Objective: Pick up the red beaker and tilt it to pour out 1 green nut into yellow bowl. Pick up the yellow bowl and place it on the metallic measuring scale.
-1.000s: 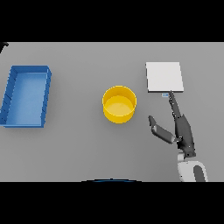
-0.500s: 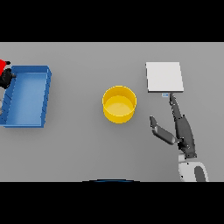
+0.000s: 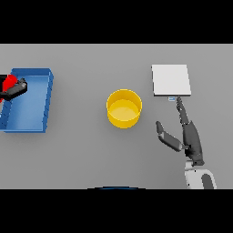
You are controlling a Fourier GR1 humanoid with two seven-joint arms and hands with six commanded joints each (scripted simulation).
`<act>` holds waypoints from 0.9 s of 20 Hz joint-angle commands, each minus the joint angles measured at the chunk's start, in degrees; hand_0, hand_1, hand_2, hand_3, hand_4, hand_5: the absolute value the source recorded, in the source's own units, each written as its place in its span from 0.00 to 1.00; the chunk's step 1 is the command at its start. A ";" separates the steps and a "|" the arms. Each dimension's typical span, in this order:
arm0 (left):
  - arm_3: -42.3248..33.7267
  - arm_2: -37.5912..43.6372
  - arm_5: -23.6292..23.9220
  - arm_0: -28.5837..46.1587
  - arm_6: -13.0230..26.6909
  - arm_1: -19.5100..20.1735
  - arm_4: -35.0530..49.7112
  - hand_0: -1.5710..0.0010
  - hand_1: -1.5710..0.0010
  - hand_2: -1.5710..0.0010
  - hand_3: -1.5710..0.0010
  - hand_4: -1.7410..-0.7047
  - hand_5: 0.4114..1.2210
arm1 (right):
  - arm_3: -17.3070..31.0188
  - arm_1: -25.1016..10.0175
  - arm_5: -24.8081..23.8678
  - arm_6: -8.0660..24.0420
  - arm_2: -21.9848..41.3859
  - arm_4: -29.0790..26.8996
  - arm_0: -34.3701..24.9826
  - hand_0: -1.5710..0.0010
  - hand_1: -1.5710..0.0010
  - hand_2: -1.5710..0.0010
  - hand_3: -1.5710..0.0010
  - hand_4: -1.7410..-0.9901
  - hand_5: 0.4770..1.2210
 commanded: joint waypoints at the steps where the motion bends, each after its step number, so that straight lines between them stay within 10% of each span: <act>1: -1.20 -0.23 -1.30 0.39 -0.06 0.53 0.72 0.52 0.62 0.61 0.63 0.75 0.41 | -0.76 -0.14 0.16 -0.05 0.29 0.20 0.42 1.00 1.00 1.00 1.00 0.75 0.25; 7: -0.68 0.12 -3.70 0.92 -1.72 0.63 2.33 0.88 0.90 0.90 0.90 0.91 0.33 | -1.12 0.35 0.18 1.71 0.84 0.58 1.17 1.00 1.00 1.00 1.00 0.74 0.26; 18: 1.27 2.16 -1.58 -0.50 -6.45 -1.45 3.09 0.99 0.99 0.99 0.99 0.93 0.36 | -0.63 -5.82 5.42 4.04 4.58 7.04 -6.21 1.00 1.00 1.00 1.00 0.69 0.31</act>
